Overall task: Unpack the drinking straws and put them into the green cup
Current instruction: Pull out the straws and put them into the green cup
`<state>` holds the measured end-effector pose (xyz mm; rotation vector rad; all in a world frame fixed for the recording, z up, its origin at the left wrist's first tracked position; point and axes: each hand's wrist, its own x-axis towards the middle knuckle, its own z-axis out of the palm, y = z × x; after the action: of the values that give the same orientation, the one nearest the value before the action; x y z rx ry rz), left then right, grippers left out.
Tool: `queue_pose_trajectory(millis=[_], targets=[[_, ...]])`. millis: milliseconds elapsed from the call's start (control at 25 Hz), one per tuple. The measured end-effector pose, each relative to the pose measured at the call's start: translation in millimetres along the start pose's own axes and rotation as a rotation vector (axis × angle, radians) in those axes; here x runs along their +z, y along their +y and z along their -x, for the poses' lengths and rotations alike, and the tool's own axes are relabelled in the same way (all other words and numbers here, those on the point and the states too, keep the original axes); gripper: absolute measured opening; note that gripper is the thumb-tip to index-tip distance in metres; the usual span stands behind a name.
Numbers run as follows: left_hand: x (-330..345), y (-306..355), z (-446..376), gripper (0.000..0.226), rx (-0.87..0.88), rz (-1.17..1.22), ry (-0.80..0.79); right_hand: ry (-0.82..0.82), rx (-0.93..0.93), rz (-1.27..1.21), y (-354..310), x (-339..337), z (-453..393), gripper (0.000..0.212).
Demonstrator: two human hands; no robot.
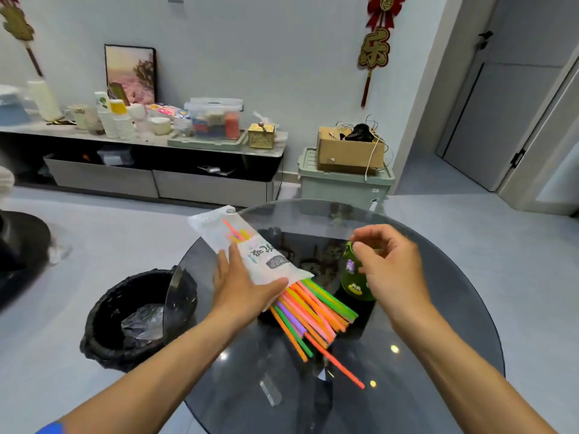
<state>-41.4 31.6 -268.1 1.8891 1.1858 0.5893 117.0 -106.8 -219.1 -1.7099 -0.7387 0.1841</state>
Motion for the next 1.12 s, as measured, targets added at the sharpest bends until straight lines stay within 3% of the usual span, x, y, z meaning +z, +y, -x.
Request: queue_pose_trajectory(millis=[40,120,240,400,520,800,880,1040,1120], targets=[[-1.0,-5.3,-0.8,0.093,0.175,-0.164,-0.021,-0.027,-0.047,0.084,2.6,-1.7,2.3,0.013],[-0.8,-8.9,-3.3,0.077,0.384,-0.252,-0.205,-0.132,-0.121,0.305,8.1,-0.8,7.0,0.012],[5.9,-18.8,-2.0,0.066,0.419,-0.41,-0.376,-0.323,-0.101,0.565,18.6,2.1,15.8,0.01],[3.5,-20.8,-6.0,0.06,0.439,-0.49,-0.352,-0.531,0.012,0.659,28.4,11.3,25.5,0.052],[5.1,-23.2,-4.5,0.051,0.507,-0.561,-0.376,-0.512,0.06,0.746,38.6,33.3,20.0,0.042],[7.6,-28.4,-8.2,0.044,0.542,-0.595,-0.398,-0.576,0.238,0.561,50.1,47.5,1.7,0.033],[8.6,-29.8,-10.4,0.044,0.537,-0.597,-0.398,-0.577,0.19,0.662,49.2,45.1,2.4,0.032],[11.5,-29.7,-11.3,0.044,0.528,-0.597,-0.404,-0.545,-0.075,1.028,43.3,34.8,14.9,0.019],[11.4,-28.2,-13.0,0.044,0.535,-0.597,-0.396,-0.559,-0.103,1.099,37.3,25.3,19.4,0.013]])
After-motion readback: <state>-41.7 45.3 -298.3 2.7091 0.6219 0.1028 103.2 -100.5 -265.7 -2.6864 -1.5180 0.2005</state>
